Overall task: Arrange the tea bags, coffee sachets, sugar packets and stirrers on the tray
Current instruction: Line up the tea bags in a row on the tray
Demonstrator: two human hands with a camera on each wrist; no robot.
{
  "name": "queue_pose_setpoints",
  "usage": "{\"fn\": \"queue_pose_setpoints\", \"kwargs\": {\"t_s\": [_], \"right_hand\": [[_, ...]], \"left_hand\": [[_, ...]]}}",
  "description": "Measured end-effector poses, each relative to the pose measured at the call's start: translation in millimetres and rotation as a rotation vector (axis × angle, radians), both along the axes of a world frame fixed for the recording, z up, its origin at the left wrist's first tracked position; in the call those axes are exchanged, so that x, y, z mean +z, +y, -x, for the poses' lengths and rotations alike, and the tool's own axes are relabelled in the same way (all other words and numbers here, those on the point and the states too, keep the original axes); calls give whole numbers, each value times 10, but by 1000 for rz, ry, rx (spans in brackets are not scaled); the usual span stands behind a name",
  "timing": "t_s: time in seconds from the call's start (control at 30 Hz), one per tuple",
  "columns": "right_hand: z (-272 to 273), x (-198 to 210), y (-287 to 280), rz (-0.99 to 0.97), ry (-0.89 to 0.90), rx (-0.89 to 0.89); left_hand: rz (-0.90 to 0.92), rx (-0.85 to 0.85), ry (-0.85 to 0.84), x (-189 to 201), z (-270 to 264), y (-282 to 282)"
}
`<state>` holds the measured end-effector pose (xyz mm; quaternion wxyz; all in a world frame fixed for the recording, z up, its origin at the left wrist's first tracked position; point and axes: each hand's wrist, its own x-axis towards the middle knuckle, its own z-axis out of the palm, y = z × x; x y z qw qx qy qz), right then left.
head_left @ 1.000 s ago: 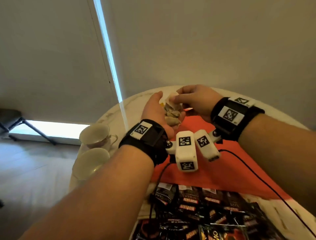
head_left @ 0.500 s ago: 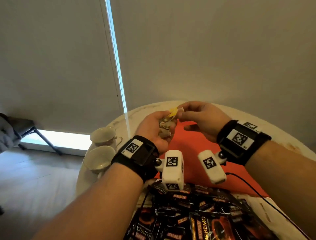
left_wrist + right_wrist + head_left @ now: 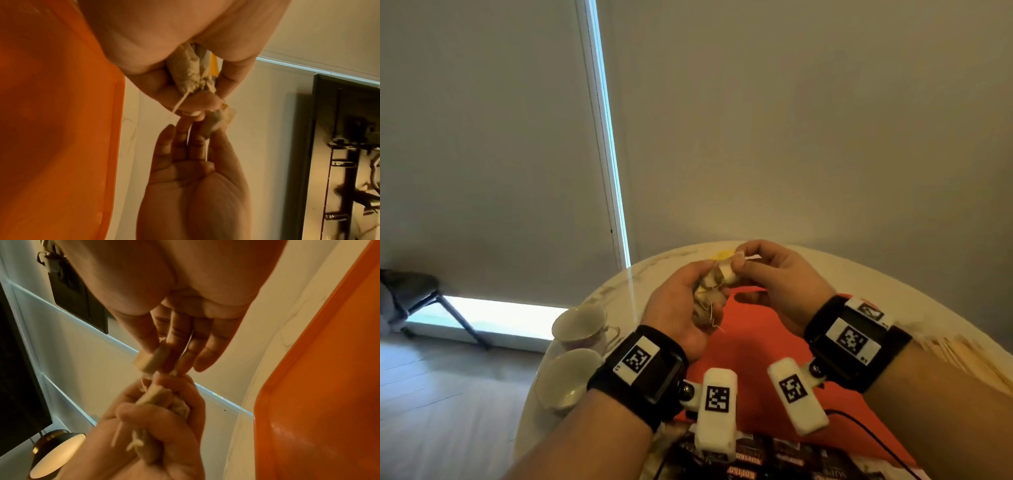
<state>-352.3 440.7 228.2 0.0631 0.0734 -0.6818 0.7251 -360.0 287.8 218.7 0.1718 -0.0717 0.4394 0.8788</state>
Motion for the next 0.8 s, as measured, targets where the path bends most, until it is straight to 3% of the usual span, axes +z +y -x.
{"fn": "queue_pose_setpoints", "kwargs": {"t_s": [0.33, 0.47, 0.6, 0.8], "right_hand": [[48, -36, -15, 101, 60, -24], [59, 14, 10, 64, 37, -60], [87, 46, 66, -34, 43, -218], [72, 139, -9, -171, 96, -305]], "left_hand": [[151, 97, 117, -99, 75, -110], [187, 265, 226, -48, 118, -213], [236, 391, 314, 44, 142, -353], [363, 247, 486, 89, -16, -184]]}}
